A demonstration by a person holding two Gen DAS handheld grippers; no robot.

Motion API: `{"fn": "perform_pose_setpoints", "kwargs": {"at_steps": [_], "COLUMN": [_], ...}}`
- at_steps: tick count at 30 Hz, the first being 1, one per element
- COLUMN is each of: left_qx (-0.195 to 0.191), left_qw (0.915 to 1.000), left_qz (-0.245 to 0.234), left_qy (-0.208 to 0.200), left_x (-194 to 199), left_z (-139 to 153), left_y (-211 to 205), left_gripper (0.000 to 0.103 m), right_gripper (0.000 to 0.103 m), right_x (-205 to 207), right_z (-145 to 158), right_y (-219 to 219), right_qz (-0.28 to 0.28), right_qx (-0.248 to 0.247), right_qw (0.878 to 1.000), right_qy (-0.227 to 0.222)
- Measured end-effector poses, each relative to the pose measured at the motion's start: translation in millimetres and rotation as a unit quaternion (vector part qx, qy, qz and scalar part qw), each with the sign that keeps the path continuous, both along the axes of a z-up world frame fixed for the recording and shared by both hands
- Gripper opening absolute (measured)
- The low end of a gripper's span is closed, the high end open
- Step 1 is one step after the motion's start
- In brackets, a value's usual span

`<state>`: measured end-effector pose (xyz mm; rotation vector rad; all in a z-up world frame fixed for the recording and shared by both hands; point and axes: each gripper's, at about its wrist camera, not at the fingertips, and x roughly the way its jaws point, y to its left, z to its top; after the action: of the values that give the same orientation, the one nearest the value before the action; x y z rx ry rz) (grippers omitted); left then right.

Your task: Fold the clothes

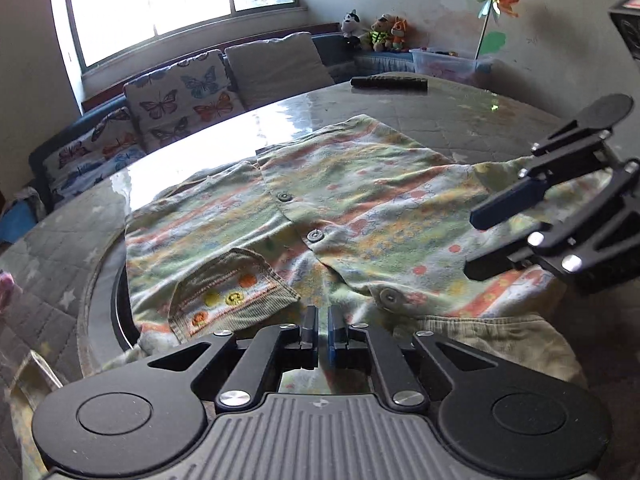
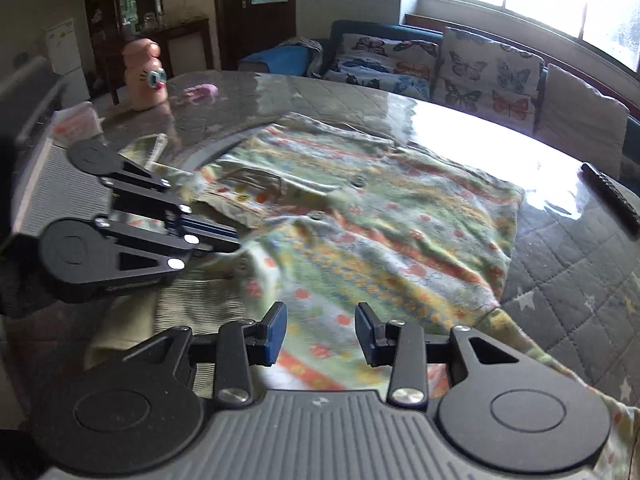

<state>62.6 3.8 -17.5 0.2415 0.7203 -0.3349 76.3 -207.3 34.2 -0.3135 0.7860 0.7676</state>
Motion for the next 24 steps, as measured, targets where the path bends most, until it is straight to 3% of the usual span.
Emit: {"fn": "perform_pose_setpoints", "kwargs": {"at_steps": [9,13,17,24], "left_qx": [-0.058,-0.074,-0.076,-0.079], "left_qw": [0.9982,0.9972,0.9971,0.9966], "left_qz": [0.002,0.007,0.009,0.02], "left_qy": [0.014,0.014,0.006,0.008], "left_x": [-16,-22,-26,-17], "left_z": [1,6,12,10], "left_y": [13,20,22,23], "left_gripper": [0.006,0.006,0.006,0.006], "right_gripper": [0.036,0.033,0.005,0.005], "right_x": [-49,-57,-59,-50], "right_z": [-7,-20,-15,15], "right_y": [38,45,38,5], "right_qz": [0.098,0.097,0.09,0.035], "right_qx": [-0.015,-0.04,-0.026,0.055], "right_qw": [0.995,0.994,0.996,0.998], "right_qy": [0.004,-0.006,-0.002,0.009]}}
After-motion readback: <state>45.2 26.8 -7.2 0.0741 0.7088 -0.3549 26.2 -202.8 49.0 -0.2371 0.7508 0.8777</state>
